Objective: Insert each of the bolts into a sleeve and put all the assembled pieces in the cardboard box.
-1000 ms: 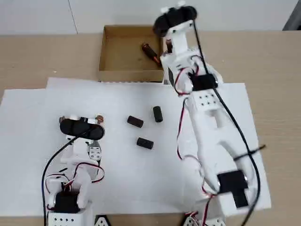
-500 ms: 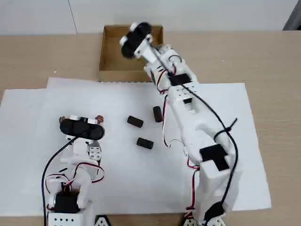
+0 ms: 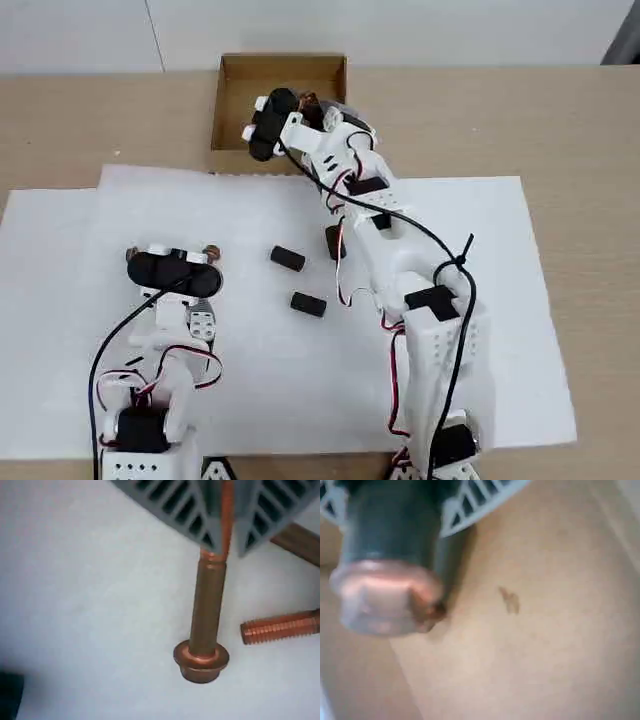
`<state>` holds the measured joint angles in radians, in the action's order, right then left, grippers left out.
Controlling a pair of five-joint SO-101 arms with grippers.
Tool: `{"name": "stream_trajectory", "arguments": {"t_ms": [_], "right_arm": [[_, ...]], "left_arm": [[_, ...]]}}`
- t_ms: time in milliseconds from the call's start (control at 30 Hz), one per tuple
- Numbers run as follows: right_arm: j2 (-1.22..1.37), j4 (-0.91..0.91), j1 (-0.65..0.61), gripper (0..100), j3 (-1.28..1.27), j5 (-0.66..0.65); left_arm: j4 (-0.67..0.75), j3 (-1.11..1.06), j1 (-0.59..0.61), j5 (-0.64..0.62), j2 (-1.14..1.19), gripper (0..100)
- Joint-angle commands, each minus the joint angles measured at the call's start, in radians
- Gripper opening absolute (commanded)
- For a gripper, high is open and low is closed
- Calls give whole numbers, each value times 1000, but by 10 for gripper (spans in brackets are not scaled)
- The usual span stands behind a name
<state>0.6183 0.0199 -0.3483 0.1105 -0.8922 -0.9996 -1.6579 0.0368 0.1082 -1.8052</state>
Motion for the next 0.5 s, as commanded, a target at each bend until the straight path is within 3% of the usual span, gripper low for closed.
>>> {"name": "stream_trajectory", "arguments": {"t_ms": [0,100,300,467], "right_arm": [[-8,22,-25,9,49,-3],[-10,22,-30,20,49,-3],[-7,21,-28,173,49,-2],[-10,21,-31,125,49,-2]], "left_arm": [[6,4,2,3,-11,6],[6,4,2,3,-11,6],[6,4,2,3,-11,6],[6,4,2,3,-11,6]]}}
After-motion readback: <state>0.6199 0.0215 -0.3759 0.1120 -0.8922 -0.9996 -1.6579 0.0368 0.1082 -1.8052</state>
